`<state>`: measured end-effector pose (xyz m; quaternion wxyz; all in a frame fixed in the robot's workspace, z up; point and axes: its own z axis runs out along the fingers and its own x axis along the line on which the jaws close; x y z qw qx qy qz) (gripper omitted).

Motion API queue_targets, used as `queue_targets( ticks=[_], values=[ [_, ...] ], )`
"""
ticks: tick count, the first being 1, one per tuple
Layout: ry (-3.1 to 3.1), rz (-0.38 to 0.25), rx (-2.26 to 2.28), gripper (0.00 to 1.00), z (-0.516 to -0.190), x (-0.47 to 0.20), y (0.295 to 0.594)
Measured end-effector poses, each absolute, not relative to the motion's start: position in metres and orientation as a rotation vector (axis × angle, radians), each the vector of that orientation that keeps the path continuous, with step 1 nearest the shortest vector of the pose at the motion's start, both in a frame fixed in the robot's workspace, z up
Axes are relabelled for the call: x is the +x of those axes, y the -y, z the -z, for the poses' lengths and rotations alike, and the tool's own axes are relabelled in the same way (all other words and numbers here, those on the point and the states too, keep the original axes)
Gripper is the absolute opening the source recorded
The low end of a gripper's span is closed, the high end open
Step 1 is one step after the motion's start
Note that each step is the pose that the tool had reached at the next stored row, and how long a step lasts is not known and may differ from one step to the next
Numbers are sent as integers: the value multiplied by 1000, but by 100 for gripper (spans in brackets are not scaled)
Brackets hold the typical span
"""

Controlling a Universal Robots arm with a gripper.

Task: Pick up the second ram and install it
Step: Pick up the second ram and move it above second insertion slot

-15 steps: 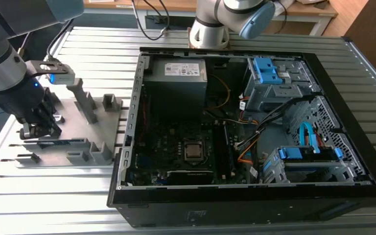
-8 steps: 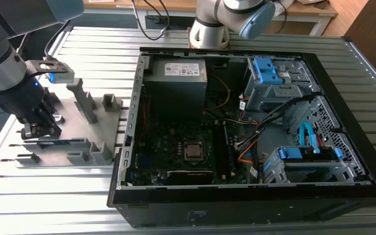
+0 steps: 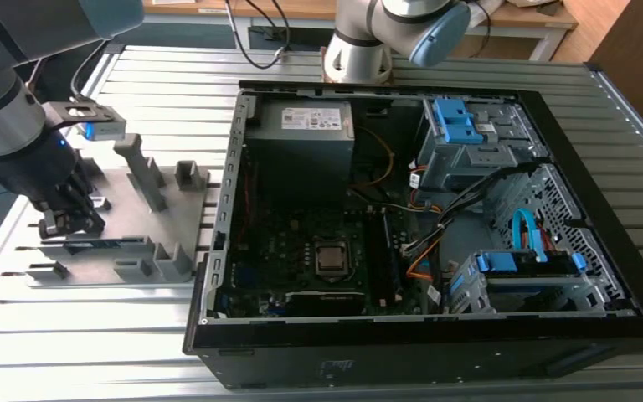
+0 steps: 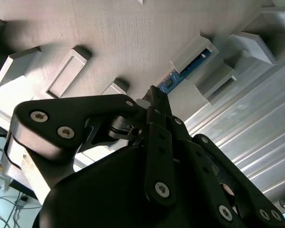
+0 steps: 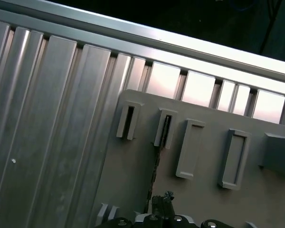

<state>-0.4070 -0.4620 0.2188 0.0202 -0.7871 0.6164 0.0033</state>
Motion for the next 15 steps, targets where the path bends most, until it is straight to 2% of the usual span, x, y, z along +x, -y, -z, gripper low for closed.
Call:
queue_targets(
  ticks=[15],
  values=[
    [-1959, 0, -2414, 10, -218, -407, 462]
  ],
)
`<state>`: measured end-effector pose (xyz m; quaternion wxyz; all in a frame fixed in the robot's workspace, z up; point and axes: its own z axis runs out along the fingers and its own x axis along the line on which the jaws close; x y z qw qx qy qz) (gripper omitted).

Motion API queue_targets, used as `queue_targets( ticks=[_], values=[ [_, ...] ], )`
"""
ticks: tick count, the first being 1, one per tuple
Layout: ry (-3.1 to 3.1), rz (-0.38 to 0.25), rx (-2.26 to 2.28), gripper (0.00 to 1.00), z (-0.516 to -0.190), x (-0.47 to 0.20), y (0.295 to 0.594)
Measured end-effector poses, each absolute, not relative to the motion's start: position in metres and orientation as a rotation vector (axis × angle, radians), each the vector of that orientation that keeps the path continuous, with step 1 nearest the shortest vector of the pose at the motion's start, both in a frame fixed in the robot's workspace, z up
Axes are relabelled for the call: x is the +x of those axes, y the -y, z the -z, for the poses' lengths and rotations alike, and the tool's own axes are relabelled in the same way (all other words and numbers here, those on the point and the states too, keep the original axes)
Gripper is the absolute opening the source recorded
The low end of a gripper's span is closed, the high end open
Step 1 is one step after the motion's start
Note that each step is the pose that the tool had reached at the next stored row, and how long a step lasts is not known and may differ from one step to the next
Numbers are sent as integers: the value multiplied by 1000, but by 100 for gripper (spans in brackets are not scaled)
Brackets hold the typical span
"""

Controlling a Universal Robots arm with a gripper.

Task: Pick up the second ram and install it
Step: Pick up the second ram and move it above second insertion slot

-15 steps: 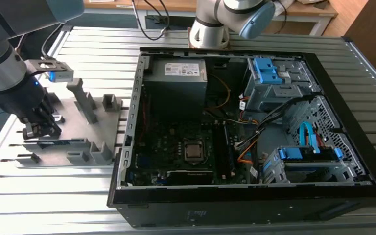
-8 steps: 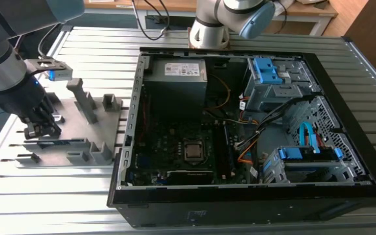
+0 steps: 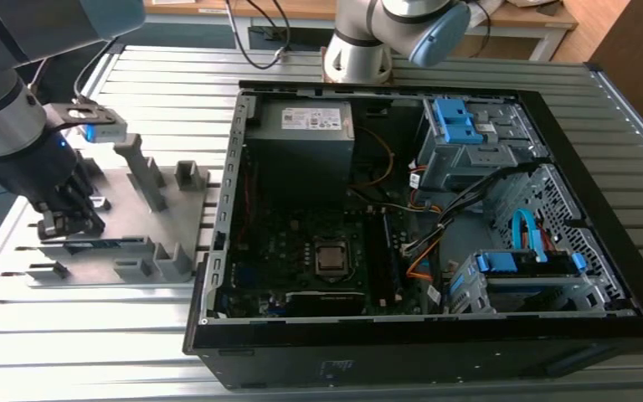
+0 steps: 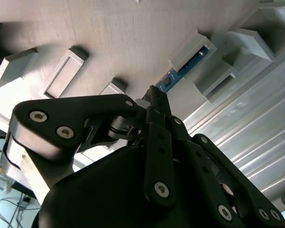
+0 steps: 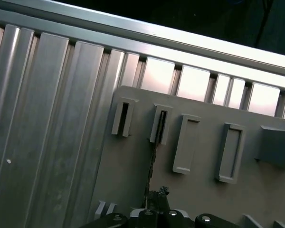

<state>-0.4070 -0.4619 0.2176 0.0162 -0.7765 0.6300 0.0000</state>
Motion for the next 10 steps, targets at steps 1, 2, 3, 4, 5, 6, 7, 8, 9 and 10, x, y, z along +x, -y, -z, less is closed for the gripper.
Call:
queue_targets(
  ticks=[1, 2, 3, 4, 5, 6, 7, 8, 9, 10],
  values=[
    [-1978, 5, -2402, 10, -217, -407, 462],
    [-1993, 13, -2396, 10, -217, -407, 462],
    [-2008, 28, -2396, 10, -217, -407, 462],
    [-2023, 43, -2396, 10, -217, -407, 462],
    [-2039, 52, -2391, 10, -217, -407, 462],
    [-2056, 54, -2378, 10, -217, -407, 462],
    [-2076, 54, -2361, 10, -217, -407, 462],
    [-2098, 54, -2342, 10, -217, -407, 462],
    [-2120, 54, -2323, 10, -217, -407, 462],
    [-2141, 54, -2304, 10, -216, -407, 462]
  ],
)
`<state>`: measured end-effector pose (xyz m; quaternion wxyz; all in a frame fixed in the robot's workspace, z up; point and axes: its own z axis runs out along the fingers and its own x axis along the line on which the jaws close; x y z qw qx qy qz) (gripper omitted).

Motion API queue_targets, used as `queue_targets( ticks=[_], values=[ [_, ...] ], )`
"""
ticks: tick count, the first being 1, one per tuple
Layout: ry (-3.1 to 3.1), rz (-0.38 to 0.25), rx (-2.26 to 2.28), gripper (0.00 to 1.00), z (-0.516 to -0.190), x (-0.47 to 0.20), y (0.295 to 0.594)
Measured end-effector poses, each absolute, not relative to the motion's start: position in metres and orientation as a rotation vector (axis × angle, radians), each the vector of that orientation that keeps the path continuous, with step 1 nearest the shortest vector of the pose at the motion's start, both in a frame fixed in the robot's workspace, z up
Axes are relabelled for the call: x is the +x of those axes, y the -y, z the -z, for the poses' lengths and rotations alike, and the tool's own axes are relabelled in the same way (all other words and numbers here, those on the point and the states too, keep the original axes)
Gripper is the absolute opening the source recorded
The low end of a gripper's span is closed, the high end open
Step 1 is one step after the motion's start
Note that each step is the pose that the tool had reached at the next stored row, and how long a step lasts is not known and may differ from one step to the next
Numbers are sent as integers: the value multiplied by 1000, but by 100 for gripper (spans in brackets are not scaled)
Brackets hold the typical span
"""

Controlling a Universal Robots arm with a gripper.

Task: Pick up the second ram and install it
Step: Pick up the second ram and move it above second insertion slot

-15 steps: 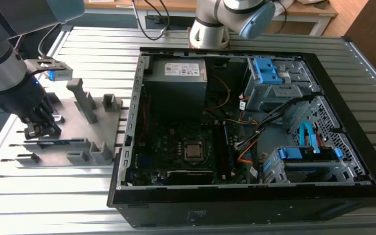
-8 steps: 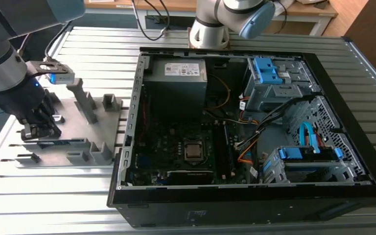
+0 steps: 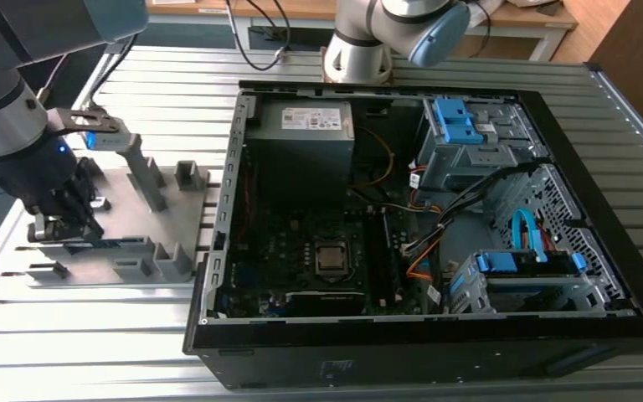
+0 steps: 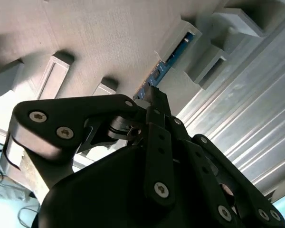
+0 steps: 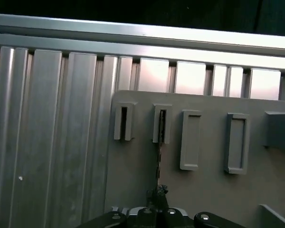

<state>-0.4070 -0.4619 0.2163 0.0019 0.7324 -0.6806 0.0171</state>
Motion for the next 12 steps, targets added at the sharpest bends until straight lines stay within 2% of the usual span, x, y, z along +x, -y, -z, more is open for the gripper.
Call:
queue_targets(
  ticks=[12],
  values=[
    [2323, -53, 2104, 10, -213, -407, 462]
  ],
)
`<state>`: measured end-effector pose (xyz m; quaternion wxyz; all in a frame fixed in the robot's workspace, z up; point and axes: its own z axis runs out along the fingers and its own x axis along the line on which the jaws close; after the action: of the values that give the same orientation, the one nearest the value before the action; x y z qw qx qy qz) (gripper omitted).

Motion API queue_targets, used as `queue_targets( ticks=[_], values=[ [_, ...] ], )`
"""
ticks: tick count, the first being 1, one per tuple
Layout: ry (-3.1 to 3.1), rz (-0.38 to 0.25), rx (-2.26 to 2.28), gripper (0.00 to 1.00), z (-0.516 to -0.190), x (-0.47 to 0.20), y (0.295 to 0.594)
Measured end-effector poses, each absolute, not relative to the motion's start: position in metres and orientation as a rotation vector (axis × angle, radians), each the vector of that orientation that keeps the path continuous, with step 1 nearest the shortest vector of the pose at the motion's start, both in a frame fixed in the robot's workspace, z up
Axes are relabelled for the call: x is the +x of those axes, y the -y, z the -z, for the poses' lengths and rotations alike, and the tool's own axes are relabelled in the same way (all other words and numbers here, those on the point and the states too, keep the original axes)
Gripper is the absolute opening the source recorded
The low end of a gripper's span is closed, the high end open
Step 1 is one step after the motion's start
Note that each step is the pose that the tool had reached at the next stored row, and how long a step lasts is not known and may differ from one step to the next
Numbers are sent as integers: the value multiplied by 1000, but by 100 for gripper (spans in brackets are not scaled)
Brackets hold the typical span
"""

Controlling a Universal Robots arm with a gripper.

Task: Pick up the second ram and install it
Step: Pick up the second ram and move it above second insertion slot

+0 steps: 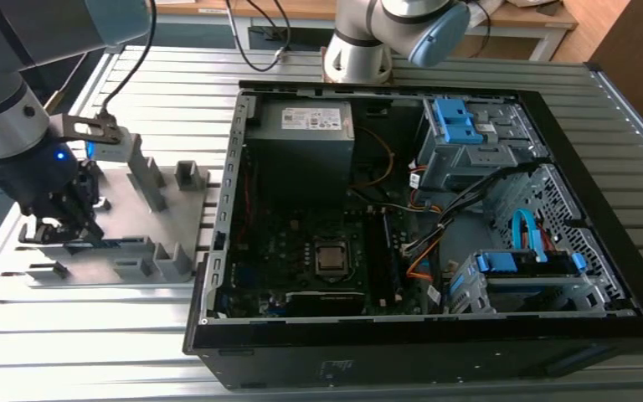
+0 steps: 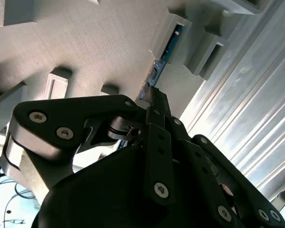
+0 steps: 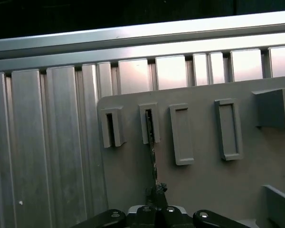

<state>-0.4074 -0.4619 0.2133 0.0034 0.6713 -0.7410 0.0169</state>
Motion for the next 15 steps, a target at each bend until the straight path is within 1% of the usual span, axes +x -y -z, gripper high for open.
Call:
queue_targets(
  ticks=[6, 8, 9, 10, 11, 12, 15],
  values=[
    [2323, -53, 2104, 11, -213, -407, 462],
    [2323, -53, 2104, 23, -213, -407, 462],
    [2323, -53, 2104, 23, -213, -407, 462],
    [2323, -53, 2104, 29, -213, -407, 462],
    [2323, -53, 2104, 29, -213, -407, 462],
    [2323, -53, 2104, 35, -213, -407, 462],
    [2316, -35, 2129, 35, -211, -408, 462]
  ],
)
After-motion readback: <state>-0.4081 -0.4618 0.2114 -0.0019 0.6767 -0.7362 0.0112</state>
